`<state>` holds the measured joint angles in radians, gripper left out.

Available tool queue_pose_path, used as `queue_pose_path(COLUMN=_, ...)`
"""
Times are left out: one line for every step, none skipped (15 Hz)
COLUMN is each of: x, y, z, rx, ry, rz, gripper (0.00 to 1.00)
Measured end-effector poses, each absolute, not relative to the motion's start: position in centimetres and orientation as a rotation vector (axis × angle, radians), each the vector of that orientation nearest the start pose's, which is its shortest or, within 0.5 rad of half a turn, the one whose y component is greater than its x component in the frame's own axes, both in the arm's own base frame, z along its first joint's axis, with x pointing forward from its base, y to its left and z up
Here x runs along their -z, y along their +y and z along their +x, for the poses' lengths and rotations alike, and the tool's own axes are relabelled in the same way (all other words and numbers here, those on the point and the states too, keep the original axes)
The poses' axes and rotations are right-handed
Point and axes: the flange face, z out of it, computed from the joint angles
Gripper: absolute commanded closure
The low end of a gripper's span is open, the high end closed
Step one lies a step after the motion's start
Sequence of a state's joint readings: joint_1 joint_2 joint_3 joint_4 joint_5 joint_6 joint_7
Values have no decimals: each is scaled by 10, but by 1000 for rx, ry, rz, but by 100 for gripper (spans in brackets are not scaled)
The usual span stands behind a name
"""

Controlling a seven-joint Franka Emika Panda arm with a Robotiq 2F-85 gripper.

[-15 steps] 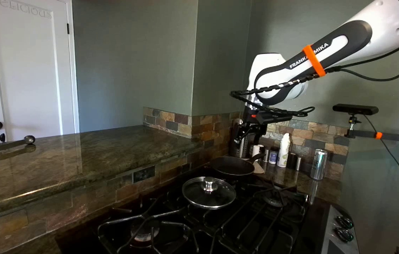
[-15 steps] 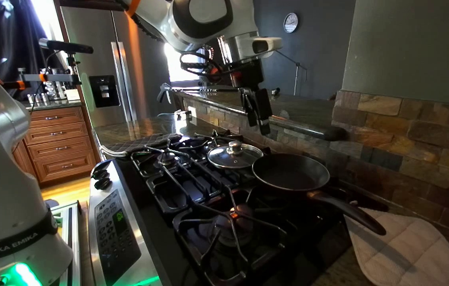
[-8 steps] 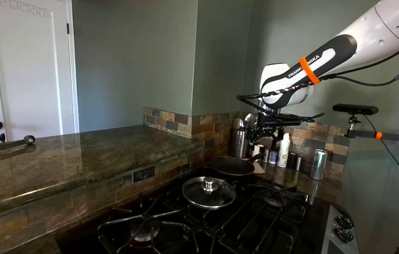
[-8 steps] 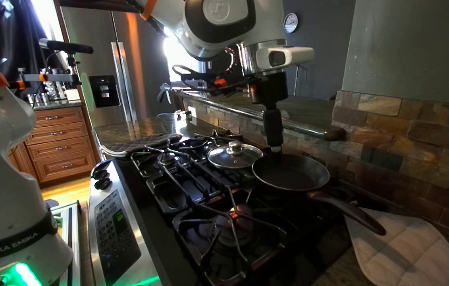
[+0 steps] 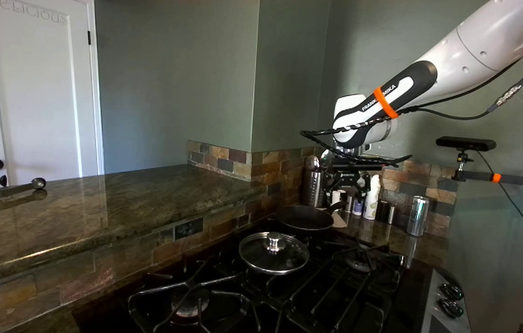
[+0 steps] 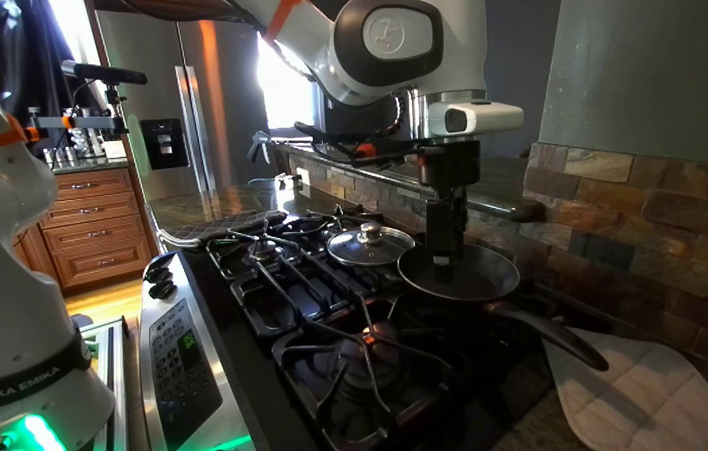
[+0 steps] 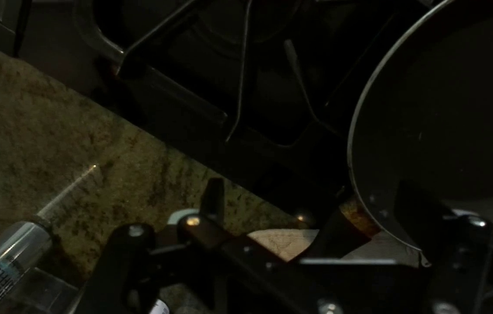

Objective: Put the lid on the stove and then move the pan to the plate behind it

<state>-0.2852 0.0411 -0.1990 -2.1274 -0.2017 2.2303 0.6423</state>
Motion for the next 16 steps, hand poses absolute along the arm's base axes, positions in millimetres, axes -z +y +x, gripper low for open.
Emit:
queue_pose_path(x=-397, y=-263, z=488, rx=126, ry=1595, rz=-2895, gripper=0)
queue_pose_path(x=-397, y=-264, z=488, rx=128, ry=1608, rz=-2889, gripper=0)
queue_pose_path(x=-397, y=-266, z=489, rx=128, ry=1627, rz=-2880, gripper=0)
queue_pose_path(x=-395, y=-270, z=490, rx=126, ry=1651, rz=-2868, gripper=0)
queue_pose_path(x=-393, y=-275, z=492, rx=123, ry=1669, rz=-2858, gripper=0)
queue_pose_path(x=-389, y=-279, z=494, rx=116, ry=1684, rz=-2847, gripper=0)
queue_pose_path(x=-386, y=-285, z=496, rx=109, ry=1703, rz=-2827, gripper=0)
queue_pose_path(x=-383, y=-290, z=499, rx=106, ry=1724, rz=-2803, gripper=0)
queue_pose_path(x=-380, y=-296, z=501, rx=101, ry=1744, rz=-2780, gripper=0)
queue_pose_path(x=-378, y=-302, z=504, rx=99, ry=1765, rz=-2752, gripper=0)
queue_pose_path(x=-376, y=-308, z=506, rx=99, ry=1787, rz=-2723, gripper=0)
queue_pose_path(x=-375, y=-314, z=508, rx=101, ry=1809, rz=-2695, gripper=0)
queue_pose_path(x=-374, y=-320, z=510, rx=105, ry=1830, rz=-2670, gripper=0)
queue_pose_path(x=-373, y=-326, z=512, rx=108, ry=1849, rz=-2646, gripper=0)
queue_pose_path(x=-373, y=-331, z=515, rx=112, ry=1870, rz=-2620, gripper=0)
queue_pose_path(x=-372, y=-335, z=518, rx=117, ry=1891, rz=-2597, gripper=0)
